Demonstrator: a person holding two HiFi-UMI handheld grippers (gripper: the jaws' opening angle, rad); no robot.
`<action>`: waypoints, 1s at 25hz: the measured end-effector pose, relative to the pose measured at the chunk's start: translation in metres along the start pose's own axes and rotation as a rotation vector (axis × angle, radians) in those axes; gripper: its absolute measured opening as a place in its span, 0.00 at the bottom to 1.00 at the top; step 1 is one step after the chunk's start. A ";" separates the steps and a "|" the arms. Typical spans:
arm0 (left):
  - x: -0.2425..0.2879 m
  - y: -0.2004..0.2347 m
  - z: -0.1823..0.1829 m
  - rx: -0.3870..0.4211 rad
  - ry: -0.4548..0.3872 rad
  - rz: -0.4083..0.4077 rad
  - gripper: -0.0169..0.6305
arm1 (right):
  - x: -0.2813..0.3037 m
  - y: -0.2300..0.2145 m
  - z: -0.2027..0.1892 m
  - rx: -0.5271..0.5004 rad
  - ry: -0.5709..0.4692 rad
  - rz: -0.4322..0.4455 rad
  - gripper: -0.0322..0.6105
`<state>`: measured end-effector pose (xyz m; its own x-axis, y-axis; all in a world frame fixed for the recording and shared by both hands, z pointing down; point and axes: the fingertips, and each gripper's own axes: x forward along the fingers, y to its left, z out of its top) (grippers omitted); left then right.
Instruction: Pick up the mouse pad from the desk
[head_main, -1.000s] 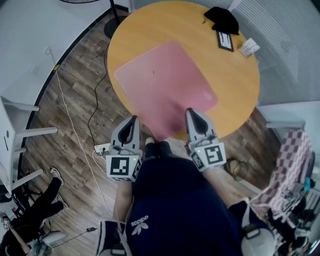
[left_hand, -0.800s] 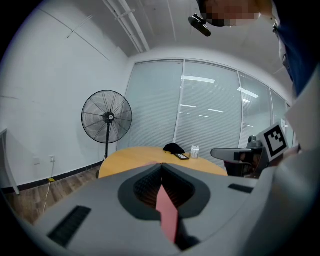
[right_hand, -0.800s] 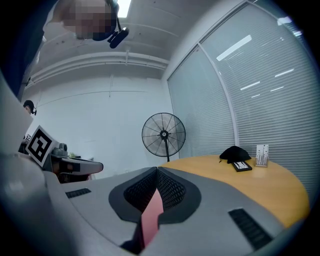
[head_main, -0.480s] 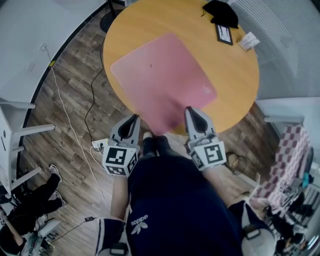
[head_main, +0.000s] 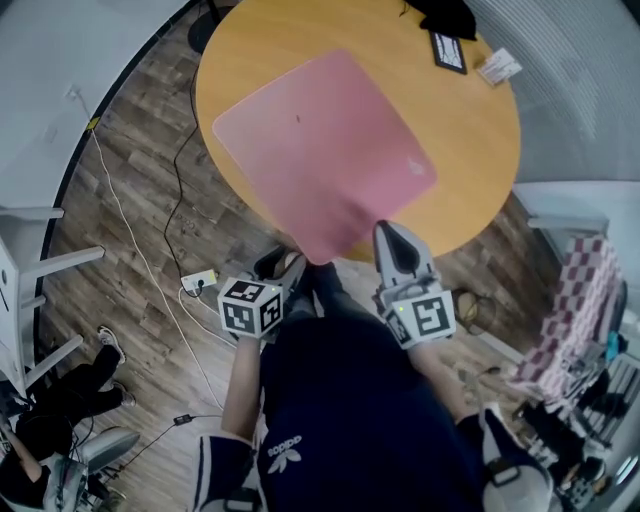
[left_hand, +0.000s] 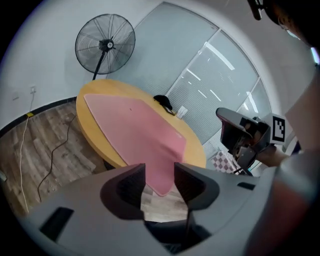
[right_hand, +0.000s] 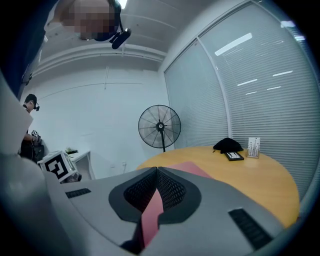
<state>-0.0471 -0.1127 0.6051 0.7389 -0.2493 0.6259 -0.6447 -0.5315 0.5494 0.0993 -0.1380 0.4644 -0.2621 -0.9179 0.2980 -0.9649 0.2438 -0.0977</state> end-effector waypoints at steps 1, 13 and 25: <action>0.006 0.001 -0.008 -0.006 0.027 -0.003 0.28 | -0.002 -0.001 -0.004 -0.001 0.008 -0.008 0.05; 0.053 0.013 -0.062 -0.121 0.214 -0.112 0.30 | -0.016 0.012 -0.044 0.065 0.104 -0.065 0.05; 0.083 -0.007 -0.080 -0.146 0.327 -0.253 0.30 | -0.028 0.007 -0.077 0.091 0.170 -0.099 0.05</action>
<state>0.0035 -0.0651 0.6973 0.7914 0.1556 0.5912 -0.4899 -0.4170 0.7656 0.0986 -0.0864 0.5289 -0.1728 -0.8681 0.4654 -0.9825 0.1187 -0.1433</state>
